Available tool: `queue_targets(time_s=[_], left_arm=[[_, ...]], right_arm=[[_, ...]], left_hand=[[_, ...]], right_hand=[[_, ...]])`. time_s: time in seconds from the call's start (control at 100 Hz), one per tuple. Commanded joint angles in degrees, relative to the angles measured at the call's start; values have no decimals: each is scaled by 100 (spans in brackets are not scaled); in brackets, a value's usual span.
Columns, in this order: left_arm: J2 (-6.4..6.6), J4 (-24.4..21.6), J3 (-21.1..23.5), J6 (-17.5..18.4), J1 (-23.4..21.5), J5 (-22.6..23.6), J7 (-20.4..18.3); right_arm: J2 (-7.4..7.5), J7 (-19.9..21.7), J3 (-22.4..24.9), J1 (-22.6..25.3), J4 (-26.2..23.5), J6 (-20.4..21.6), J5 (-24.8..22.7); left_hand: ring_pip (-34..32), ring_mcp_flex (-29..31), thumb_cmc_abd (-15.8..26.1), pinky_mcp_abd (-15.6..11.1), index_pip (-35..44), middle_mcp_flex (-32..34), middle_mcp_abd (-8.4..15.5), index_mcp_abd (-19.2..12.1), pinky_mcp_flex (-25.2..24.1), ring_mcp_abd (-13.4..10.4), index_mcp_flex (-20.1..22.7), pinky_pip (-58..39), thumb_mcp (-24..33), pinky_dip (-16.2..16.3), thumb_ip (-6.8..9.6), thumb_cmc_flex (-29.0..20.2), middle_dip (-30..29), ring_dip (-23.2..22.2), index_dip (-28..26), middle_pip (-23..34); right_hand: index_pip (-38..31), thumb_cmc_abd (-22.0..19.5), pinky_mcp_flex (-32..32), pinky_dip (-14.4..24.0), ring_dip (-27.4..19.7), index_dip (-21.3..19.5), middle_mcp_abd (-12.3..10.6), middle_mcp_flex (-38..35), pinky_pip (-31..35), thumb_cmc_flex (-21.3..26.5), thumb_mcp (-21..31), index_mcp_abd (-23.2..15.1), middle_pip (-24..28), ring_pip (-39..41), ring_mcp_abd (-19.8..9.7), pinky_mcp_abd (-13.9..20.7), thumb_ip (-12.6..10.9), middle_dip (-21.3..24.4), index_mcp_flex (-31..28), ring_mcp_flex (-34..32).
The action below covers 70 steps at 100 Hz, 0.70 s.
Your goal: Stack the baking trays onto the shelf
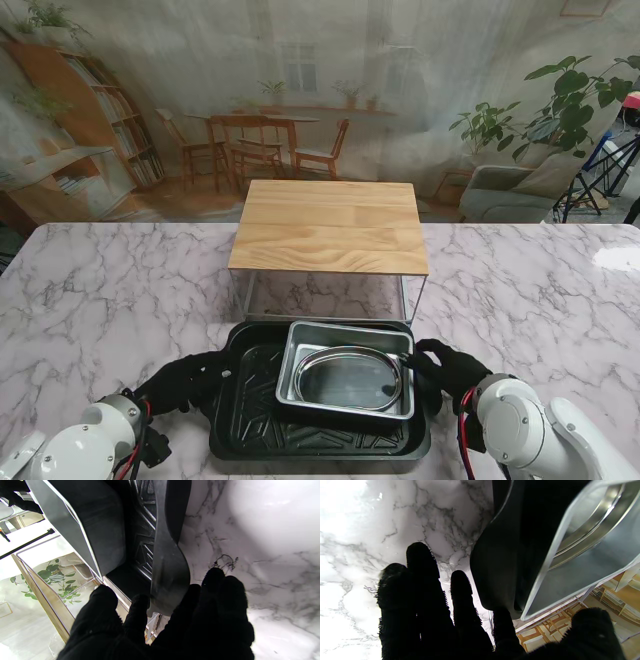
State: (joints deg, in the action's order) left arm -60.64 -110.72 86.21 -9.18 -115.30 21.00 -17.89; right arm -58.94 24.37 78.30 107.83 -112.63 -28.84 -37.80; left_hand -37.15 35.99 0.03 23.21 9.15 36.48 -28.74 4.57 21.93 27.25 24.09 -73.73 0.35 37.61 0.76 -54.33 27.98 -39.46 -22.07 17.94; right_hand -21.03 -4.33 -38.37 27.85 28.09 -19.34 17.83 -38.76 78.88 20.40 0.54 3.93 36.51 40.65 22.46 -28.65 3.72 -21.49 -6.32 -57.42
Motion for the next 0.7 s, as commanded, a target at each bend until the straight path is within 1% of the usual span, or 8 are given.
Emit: queue_targets(time_s=[0.0, 0.18, 0.22, 0.26, 0.31, 0.37, 0.5, 0.69], left_arm=[[-8, -33, -86, -15, -13, -45, -152], [-4, -30, -120, -29, -6, -166, -194], [-3, -33, -127, -36, -5, -202, -206], [1, -39, -133, -40, -1, -225, -227], [7, -41, -145, -23, 5, -206, -243], [18, -39, -151, -10, 16, -183, -287], [22, -39, -167, -79, 25, -295, -337], [19, -58, -159, -116, 4, -487, -374]], right_arm=[[21, 94, -63, -34, -37, -45, 166], [47, 199, -142, -129, -45, -99, 476], [50, 215, -147, -139, -49, -116, 549], [51, 222, -145, -144, -51, -125, 635], [51, 226, -142, -153, -50, -138, 743], [53, 239, -144, -164, -52, -161, 833], [66, 279, -184, -206, -38, -226, 867], [66, 275, -220, -242, -22, -279, 931]], left_hand=[[42, 28, 75, -28, 67, 364, 477, -120, 105, 553, 162, 107, -145, -81, -103, -121, -74, 63, -47, 42], [61, 79, 34, -39, 83, 405, 487, -90, 159, 514, 195, 128, -81, -105, -71, -360, -105, 97, -52, 37], [68, 94, 15, -90, 112, 390, 528, -87, 230, 475, 186, 172, -68, -159, -9, -721, -102, 126, -88, 81], [81, 107, -14, -125, 156, 348, 581, -99, 257, 390, 112, 205, 29, -209, 105, -1173, -100, 156, -255, 120], [87, 121, 3, -200, 152, 315, 631, -98, 310, 326, 93, 273, 109, -270, 183, -1385, -89, 173, -288, 170], [131, 77, 36, -252, 126, 241, 639, -83, 315, 300, 44, 345, 61, -329, 195, -1333, -96, 199, -264, 192], [168, -10, 53, -229, 96, 186, 613, -24, 213, 337, 26, 409, -95, -367, 143, -1077, -110, 210, -195, 197], [175, -34, 93, -225, 110, 162, 621, -6, 178, 343, 6, 410, -76, -375, 128, -1051, -115, 211, -172, 204]], right_hand=[[-241, -171, -156, -75, -2, 13, 119, -95, 215, 190, -131, -253, 215, -23, 318, -184, -115, -70, -55, -239], [-311, -99, -286, -123, -1, 19, 144, -97, 298, 326, -104, -227, 393, 52, 318, -210, -131, -185, -93, -371], [-334, -47, -331, -130, 5, 16, 153, -87, 330, 417, -77, -218, 428, 86, 309, -208, -145, -212, -95, -420], [-361, -4, -368, -136, 10, 10, 155, -66, 357, 478, -66, -210, 445, 114, 307, -211, -154, -227, -115, -459], [-382, 19, -400, -141, 14, 6, 159, -61, 382, 508, -69, -205, 459, 140, 307, -220, -159, -239, -121, -491], [-403, 59, -433, -147, 20, 4, 163, -28, 424, 574, -60, -204, 456, 175, 310, -217, -171, -245, -112, -523], [-451, 83, -564, -116, 82, 5, 165, -3, 622, 638, -63, -191, 443, 350, 314, -226, -188, -242, -125, -622], [-507, 129, -590, -129, 93, -3, 163, -27, 665, 715, -52, -184, 458, 396, 326, -247, -200, -241, -178, -626]])
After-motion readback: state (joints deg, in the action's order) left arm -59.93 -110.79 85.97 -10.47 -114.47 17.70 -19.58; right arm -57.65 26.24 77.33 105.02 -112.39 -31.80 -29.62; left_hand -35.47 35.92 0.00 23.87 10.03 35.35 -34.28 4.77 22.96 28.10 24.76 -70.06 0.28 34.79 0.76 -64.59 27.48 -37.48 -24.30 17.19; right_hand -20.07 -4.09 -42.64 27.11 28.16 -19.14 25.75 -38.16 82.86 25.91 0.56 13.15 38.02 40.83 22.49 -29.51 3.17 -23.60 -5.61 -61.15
